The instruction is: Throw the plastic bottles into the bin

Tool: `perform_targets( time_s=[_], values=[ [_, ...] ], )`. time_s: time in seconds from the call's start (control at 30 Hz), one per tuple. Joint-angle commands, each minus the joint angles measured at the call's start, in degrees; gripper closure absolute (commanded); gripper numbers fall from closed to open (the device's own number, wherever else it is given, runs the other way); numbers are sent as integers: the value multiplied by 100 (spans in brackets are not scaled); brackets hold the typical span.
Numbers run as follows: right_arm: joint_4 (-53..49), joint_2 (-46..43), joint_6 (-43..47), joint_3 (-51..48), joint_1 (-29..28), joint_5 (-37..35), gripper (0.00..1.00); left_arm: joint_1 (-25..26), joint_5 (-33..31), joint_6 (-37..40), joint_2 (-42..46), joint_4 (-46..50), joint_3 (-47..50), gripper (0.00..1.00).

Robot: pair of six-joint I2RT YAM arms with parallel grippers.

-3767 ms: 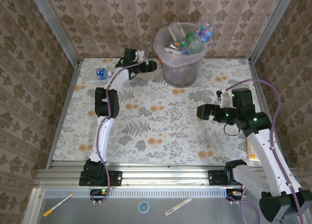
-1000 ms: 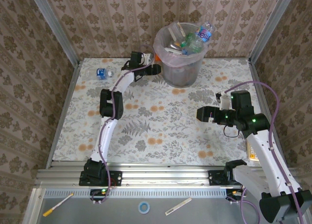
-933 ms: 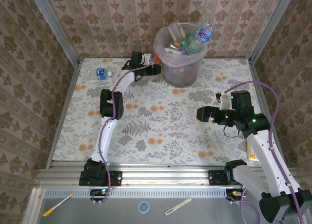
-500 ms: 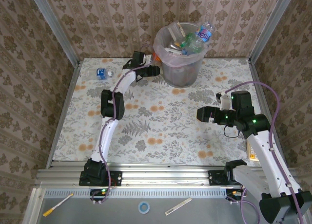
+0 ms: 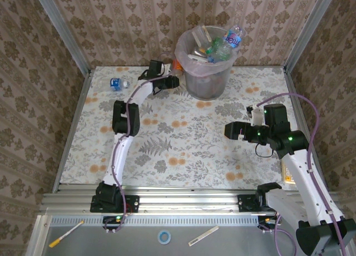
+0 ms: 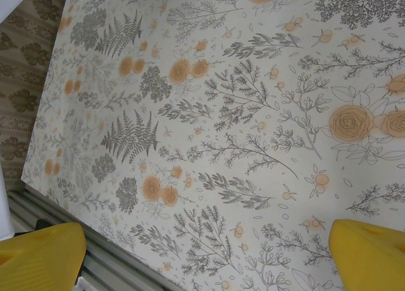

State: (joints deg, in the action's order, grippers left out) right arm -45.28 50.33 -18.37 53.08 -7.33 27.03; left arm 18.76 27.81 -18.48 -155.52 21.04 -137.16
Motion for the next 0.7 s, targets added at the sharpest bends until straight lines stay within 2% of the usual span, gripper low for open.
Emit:
perform_targets(
  time_s=[0.0,0.3,0.53,0.67],
  values=[
    [-76,-100,9,-43,10,-74,0,-62,75,-83,547,-311,601,75],
    [-105,-218,-8,-76,8,-88,0,-75,56,-94,2110,-1806,3142,76],
    [-124,-401,-26,-147,13,-77,0,-62,74,-216,3728,-3119,5486,78],
    [-109,-475,-48,-171,13,-52,0,45,1,-109,4612,-3490,6547,79]
  ],
)
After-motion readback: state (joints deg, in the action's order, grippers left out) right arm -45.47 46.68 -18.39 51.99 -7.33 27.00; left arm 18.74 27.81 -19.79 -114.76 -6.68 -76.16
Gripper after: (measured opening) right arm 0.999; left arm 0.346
